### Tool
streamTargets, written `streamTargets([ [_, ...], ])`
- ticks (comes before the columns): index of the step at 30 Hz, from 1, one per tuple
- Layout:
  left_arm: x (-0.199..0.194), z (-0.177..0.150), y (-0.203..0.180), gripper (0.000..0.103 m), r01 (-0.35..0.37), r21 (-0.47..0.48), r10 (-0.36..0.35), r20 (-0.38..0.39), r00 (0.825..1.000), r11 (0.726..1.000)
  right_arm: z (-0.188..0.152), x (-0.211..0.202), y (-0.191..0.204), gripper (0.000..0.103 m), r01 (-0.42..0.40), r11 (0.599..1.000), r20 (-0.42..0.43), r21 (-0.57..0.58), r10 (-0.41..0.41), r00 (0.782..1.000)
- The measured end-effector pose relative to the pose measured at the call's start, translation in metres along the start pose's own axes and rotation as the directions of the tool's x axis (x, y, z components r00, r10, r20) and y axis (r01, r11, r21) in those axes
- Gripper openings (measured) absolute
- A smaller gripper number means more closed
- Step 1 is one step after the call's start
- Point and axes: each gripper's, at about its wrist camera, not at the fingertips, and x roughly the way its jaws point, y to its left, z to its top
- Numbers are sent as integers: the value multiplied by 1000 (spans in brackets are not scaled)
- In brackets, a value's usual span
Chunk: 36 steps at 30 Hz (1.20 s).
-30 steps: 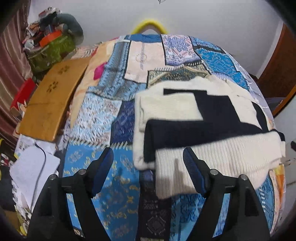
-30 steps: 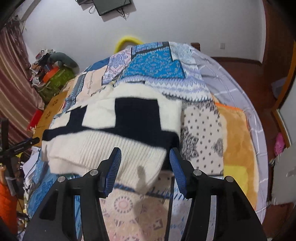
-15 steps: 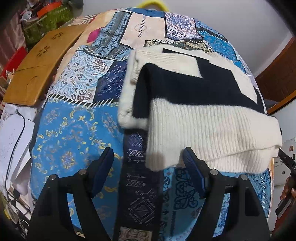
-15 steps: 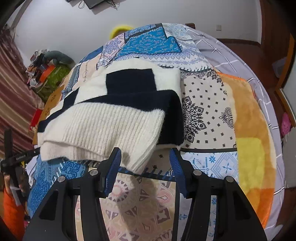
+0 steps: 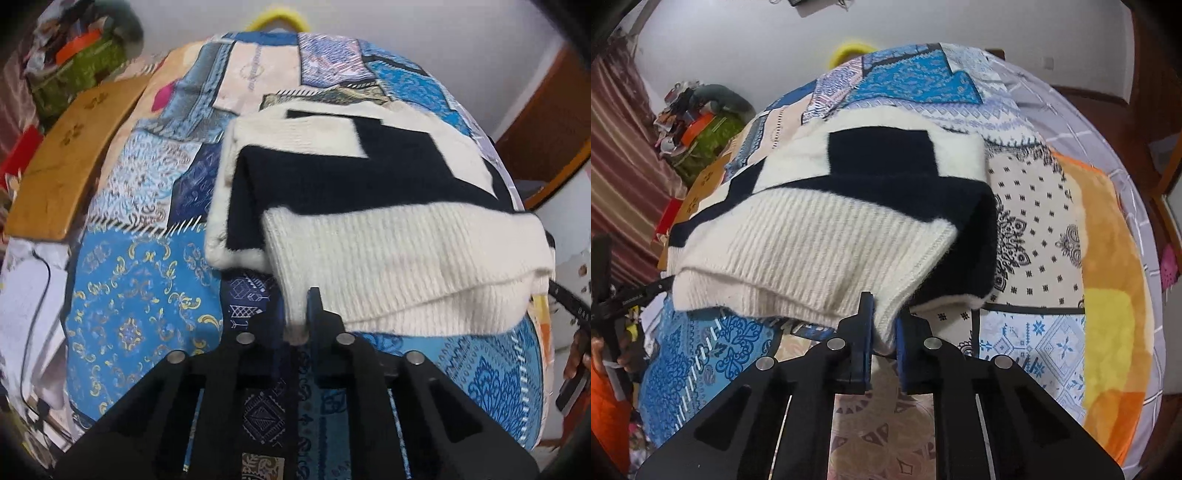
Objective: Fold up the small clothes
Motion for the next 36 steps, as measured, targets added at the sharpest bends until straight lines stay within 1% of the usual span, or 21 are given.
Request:
streamTargets([
  [2,-6,0,-5,8,-15,25,14,26,1000,1000,1,-2,3,8,1,1000,16,-15,0,1000],
  [4,-14,4,-8,8,-15,35,13,53,998,999,5,-6,5,8,-5,1000,31,-19,6,1000],
  [10,-37,30,-12,8,-20,45,13,141,990,999,28,-20,17,7,-7,998,87,-55,12,996],
  [12,-44,42,-14,8,-30,52,20,174,985,998,37,-22,24,7,-9,998,103,-68,16,995],
  [17,-55,68,-22,7,-58,77,39,234,972,995,60,-26,37,7,18,994,151,-105,-2,989],
  [23,-52,94,-25,7,-93,84,67,278,958,992,86,-33,32,7,24,996,202,-83,-7,979],
  [27,-41,113,-19,7,-105,45,88,281,956,993,99,-30,20,7,20,999,215,-38,-11,977],
  [32,-12,133,-3,7,-110,-10,110,246,963,994,114,-10,-3,7,15,998,205,56,-26,978],
  [36,17,140,5,7,-136,-16,136,208,969,991,121,8,-14,7,25,996,182,90,-41,983],
])
